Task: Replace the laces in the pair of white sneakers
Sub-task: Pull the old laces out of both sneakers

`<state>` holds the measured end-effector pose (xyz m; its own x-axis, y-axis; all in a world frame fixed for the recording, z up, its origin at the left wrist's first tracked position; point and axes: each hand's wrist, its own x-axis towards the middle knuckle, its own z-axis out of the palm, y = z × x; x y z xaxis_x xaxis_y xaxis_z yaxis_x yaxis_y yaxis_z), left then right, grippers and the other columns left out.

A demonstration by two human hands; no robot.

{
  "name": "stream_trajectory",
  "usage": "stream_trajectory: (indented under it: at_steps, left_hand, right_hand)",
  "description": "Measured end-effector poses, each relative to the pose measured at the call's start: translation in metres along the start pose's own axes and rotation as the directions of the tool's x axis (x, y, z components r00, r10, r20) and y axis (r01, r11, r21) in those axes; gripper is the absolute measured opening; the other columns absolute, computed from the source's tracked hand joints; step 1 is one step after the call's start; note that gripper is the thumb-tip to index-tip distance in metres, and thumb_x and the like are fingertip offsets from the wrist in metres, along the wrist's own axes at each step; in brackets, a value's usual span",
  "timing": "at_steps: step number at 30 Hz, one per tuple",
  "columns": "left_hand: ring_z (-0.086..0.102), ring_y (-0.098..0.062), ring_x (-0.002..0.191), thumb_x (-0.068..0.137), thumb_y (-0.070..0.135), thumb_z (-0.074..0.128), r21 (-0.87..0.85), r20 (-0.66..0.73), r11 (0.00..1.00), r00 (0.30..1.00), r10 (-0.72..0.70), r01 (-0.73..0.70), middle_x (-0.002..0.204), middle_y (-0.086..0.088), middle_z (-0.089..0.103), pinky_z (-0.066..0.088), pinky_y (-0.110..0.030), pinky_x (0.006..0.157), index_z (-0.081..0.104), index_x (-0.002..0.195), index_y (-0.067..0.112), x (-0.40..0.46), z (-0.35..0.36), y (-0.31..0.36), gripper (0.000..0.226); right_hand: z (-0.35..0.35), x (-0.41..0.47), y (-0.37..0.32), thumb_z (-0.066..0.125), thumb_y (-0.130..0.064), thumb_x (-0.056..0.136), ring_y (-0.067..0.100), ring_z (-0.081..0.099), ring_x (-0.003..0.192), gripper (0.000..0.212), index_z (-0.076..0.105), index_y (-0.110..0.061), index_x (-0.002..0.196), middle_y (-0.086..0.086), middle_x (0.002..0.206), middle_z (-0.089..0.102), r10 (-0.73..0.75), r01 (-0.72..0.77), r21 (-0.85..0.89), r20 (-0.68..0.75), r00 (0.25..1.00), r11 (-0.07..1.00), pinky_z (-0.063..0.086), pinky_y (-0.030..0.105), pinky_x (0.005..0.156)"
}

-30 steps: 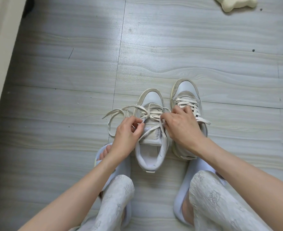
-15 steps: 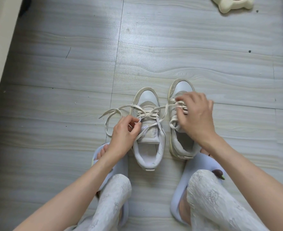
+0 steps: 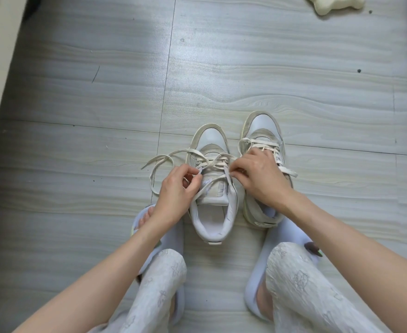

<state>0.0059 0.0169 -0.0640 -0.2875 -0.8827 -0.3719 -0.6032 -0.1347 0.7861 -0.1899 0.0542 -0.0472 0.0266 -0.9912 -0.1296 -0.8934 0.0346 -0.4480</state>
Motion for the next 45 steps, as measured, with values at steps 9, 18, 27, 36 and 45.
stream_trajectory:
  at_steps: [9,18,27,36,45]
  left_hand:
    - [0.053,-0.004,0.069,0.087,0.020,0.061,-0.008,-0.003,1.000,1.000,-0.021,0.021,0.086,-0.004,0.063,0.041,-0.019,0.068,0.058,0.081,0.026,0.000,0.000,0.002,0.009]
    - [0.053,-0.007,0.070,0.087,0.019,0.061,0.004,-0.005,1.000,1.000,-0.029,0.030,0.087,-0.005,0.063,0.041,-0.018,0.068,0.059,0.082,0.025,0.000,0.000,0.002,0.008]
    - [0.053,-0.006,0.068,0.087,0.019,0.061,0.013,-0.009,1.000,1.000,-0.028,0.029,0.085,-0.005,0.063,0.041,-0.019,0.068,0.061,0.084,0.022,0.000,0.000,0.002,0.004]
    - [0.052,-0.005,0.068,0.087,0.019,0.061,0.007,-0.008,0.999,0.999,-0.035,0.035,0.084,-0.004,0.062,0.041,-0.020,0.068,0.060,0.083,0.023,-0.001,-0.001,0.005,0.005]
    - [0.029,-0.023,0.125,0.074,0.030,0.049,0.394,0.160,0.900,0.978,0.135,-0.189,0.135,-0.004,0.039,0.024,-0.032,0.105,0.058,0.119,0.024,0.023,-0.008,0.020,0.046]
  right_hand:
    - [-0.030,0.008,0.002,0.043,-0.007,0.096,0.007,0.056,0.081,0.014,0.053,-0.012,0.089,0.000,0.087,0.062,0.635,-0.388,0.705,-0.115,0.764,0.594,0.040,0.019,0.075]
    - [-0.043,0.008,0.006,0.049,-0.012,0.094,0.009,0.049,0.050,0.018,0.056,-0.013,0.077,0.004,0.064,0.051,0.661,-0.457,0.772,0.065,0.748,0.441,0.043,0.028,0.059]
    - [-0.010,0.004,-0.008,0.058,-0.028,0.080,0.028,0.057,0.093,0.019,0.073,-0.018,0.084,-0.001,0.084,0.067,-0.055,0.072,-0.192,0.097,0.994,0.979,0.030,0.044,0.085]
    - [-0.028,0.007,0.002,0.048,-0.009,0.093,0.019,0.053,0.086,0.014,0.062,-0.006,0.096,0.004,0.090,0.060,0.526,-0.389,0.536,-0.124,0.842,0.750,0.034,0.024,0.076]
    - [-0.014,0.020,-0.001,0.051,-0.018,0.083,0.035,0.049,0.121,0.042,0.057,-0.004,0.122,0.015,0.121,0.059,0.055,-0.060,-0.060,-0.082,0.995,0.996,0.033,0.049,0.105]
